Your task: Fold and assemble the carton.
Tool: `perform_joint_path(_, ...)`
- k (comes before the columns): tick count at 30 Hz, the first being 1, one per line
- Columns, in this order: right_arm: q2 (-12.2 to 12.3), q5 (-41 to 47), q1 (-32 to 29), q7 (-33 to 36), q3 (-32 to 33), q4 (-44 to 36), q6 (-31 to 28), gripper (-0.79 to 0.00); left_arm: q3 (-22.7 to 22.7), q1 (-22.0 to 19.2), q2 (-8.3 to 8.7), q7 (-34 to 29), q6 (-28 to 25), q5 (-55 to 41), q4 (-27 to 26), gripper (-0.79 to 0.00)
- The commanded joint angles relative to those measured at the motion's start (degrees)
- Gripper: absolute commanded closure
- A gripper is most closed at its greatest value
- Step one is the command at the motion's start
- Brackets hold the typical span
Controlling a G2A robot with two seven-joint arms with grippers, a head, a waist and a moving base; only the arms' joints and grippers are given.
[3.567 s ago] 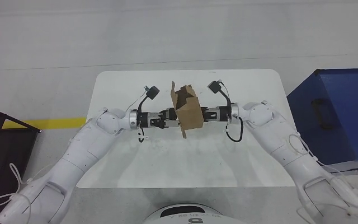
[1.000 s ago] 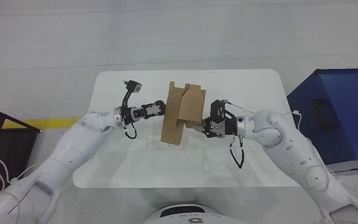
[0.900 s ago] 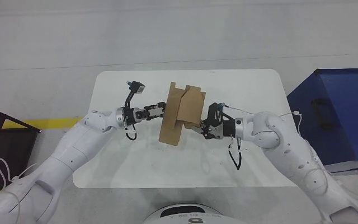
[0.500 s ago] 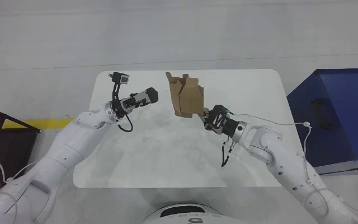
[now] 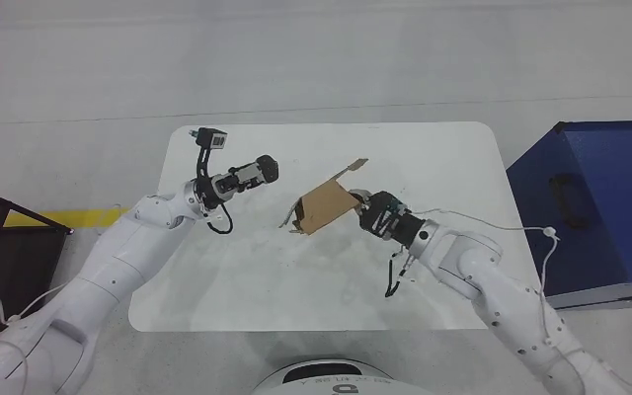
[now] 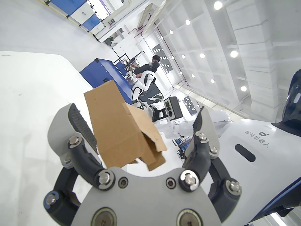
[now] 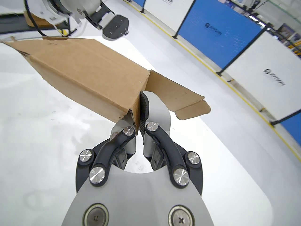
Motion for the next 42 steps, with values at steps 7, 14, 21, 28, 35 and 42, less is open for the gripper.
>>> perform_joint_path(7,-0.2,27.3,9.2,6.9,0.3,12.3,-24.2,0.000,2.9,-0.9,-0.37,1.0,-1.0,6.6,1.4,-0.785)
perform_joint_path(14,-0.6,37.4,13.9,12.4,-1.6,17.6,-27.9,0.000,3.7,-2.7,-2.38,2.3,-1.8,15.4,6.6,-0.785)
perform_joint_path(21,-1.1,43.0,16.1,16.6,-3.4,19.5,-25.7,0.000,4.2,-3.1,-4.94,6.9,-1.8,25.3,5.8,-0.785)
perform_joint_path(28,-1.6,45.0,17.2,18.4,-5.0,20.3,-26.3,0.000,5.4,-3.7,-7.06,9.4,0.0,30.8,4.8,-0.785)
perform_joint_path(35,-2.1,44.5,17.9,19.3,-6.4,20.4,-26.4,0.000,5.9,-4.0,-8.37,9.6,0.7,33.4,3.9,-0.785)
perform_joint_path(42,-2.8,45.6,19.5,20.0,-8.2,22.1,-26.3,0.000,5.8,-4.0,-9.29,9.7,1.4,34.8,3.2,-0.785)
